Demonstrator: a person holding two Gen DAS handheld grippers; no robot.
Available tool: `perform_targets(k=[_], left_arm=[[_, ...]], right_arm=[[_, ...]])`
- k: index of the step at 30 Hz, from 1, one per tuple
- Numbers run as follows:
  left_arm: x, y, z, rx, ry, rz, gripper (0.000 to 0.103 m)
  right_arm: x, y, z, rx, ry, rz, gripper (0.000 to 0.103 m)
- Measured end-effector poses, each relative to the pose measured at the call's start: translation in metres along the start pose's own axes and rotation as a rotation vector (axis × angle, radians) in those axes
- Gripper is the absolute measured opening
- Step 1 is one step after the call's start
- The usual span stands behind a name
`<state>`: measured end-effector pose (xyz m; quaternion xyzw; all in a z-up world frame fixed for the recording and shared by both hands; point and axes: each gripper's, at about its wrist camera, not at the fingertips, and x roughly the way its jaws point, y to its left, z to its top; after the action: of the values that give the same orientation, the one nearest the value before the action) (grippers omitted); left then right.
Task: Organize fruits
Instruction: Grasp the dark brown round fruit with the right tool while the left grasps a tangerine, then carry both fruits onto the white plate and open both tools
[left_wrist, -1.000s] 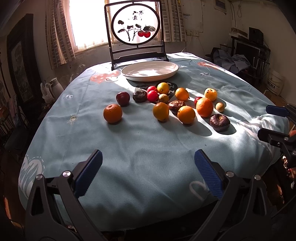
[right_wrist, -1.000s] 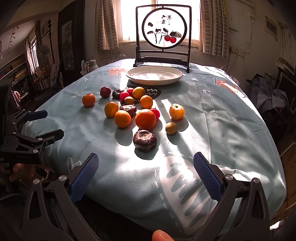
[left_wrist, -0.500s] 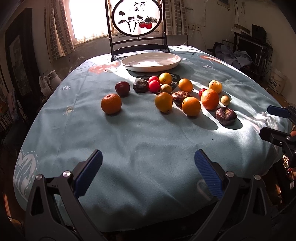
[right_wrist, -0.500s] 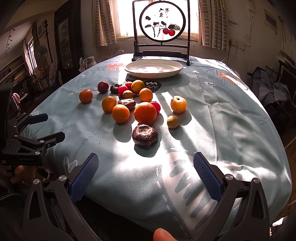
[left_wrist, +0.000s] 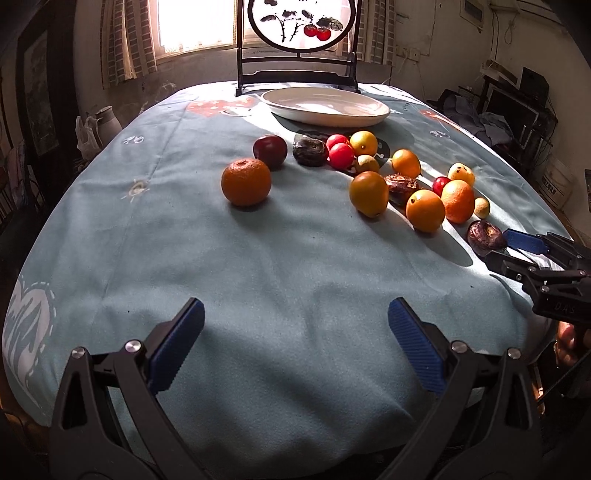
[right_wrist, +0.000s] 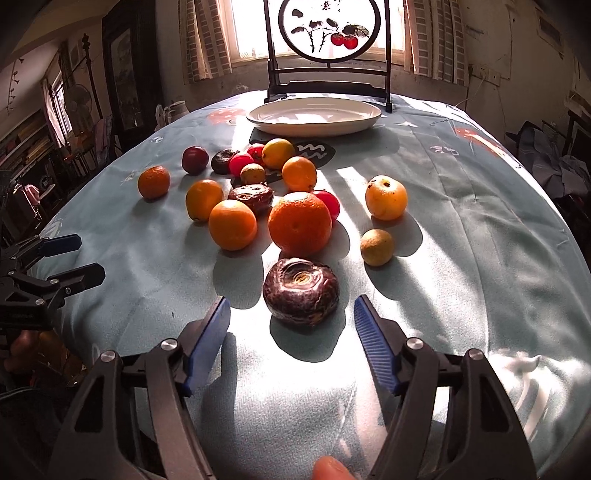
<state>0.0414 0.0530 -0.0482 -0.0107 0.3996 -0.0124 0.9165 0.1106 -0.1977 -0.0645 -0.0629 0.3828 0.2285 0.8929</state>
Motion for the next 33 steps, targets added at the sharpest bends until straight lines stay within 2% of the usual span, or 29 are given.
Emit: perform_targets(k=[1,5,8,14,18,22,29,31,33], left_arm=[[0.001,0.002,0.002,0.005,-0.003,0.006,0.101],[0.008,0.019,0.015,0.009,-0.005,0.031,0.101],[0.018,0.033,0.032,0.017,-0.002,0.047,0.101],[0.051,0.055,0.072,0.014,0.038,-0.024,0.098],[0.07,0.058,0.089,0.009,0.064,-0.052,0.086],[0.083,0.052,0.094,0.039,0.088,-0.066,0.075],[0.099,0.049,0.095,0.059,0.131,-0.103,0.063],[0.1,0.048,0.096,0.064,0.135,-0.1,0.053],[0.101,0.048,0.098,0.072,0.134,-0.081,0.046]], right_arm=[[0.003,0.0,0.002,-0.003,0.003,-0.006,0.071],[0.014,0.001,0.005,-0.031,0.025,-0.037,0.046],[0.011,-0.003,0.003,-0.025,0.011,-0.02,0.045],[0.0,-0.014,0.002,0.05,-0.005,0.097,0.045],[-0.006,-0.016,0.006,0.067,-0.009,0.14,0.045],[-0.013,-0.019,0.012,0.065,-0.032,0.163,0.045],[-0.018,-0.03,0.034,0.065,-0.059,0.194,0.045],[-0.015,-0.033,0.043,0.066,-0.062,0.199,0.045],[-0.012,-0.037,0.054,0.075,-0.063,0.21,0.045]])
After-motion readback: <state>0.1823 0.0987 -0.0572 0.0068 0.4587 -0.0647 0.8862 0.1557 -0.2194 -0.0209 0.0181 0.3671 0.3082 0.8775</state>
